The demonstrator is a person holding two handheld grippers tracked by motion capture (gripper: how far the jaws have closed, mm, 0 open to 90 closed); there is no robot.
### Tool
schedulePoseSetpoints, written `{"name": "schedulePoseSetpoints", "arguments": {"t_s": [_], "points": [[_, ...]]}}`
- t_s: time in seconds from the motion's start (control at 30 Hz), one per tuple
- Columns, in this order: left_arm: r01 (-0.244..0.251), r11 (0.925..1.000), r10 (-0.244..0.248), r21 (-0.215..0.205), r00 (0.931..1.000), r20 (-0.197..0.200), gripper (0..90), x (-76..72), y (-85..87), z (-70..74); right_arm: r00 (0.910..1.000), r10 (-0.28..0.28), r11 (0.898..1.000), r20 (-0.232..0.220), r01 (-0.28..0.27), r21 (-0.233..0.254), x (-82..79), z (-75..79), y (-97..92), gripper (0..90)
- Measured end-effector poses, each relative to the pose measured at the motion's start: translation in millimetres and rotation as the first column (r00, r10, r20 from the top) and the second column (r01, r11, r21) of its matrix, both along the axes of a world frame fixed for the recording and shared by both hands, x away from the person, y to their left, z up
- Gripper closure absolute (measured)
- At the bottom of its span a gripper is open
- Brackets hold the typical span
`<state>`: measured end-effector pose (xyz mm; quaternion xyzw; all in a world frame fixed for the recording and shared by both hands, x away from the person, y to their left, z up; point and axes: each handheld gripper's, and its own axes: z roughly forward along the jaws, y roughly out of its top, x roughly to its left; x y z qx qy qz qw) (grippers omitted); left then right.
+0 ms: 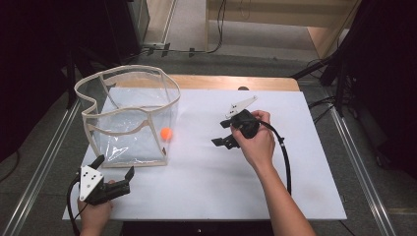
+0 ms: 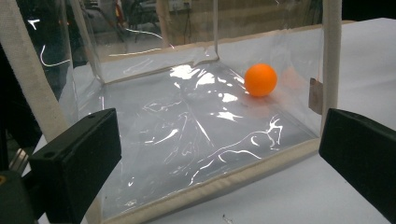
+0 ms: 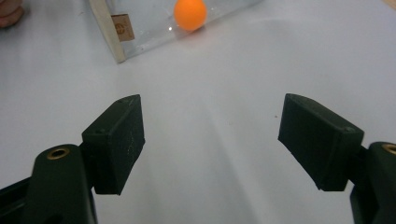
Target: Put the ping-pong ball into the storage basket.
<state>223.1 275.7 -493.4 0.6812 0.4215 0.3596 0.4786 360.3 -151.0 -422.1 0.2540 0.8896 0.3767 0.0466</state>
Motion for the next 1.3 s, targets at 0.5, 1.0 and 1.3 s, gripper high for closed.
{"name": "schedulePoseSetpoints", "arguments": {"t_s": [0.5, 1.0, 1.3], "points": [[-0.004, 1.0, 0.004, -0.002, 1.0, 0.001, 0.0, 0.0, 0.0, 0.0, 0.9992, -0.034, 0.996, 0.02, 0.033, 0.087, -11.9, -13.0, -21.9, 20.6], [-0.005, 1.0, 0.005, 0.001, 1.0, 0.0, 0.0, -0.1, -0.3, -0.1, 0.9954, -0.089, 0.988, 0.035, 0.084, 0.13, -27.7, -23.3, -50.7, 20.6], [-0.005, 1.0, 0.005, 0.004, 1.0, -0.003, 0.0, -0.1, -0.2, 0.0, 0.9904, -0.133, 0.98, 0.038, 0.125, 0.156, -39.7, -31.3, -75.3, 20.6]]}}
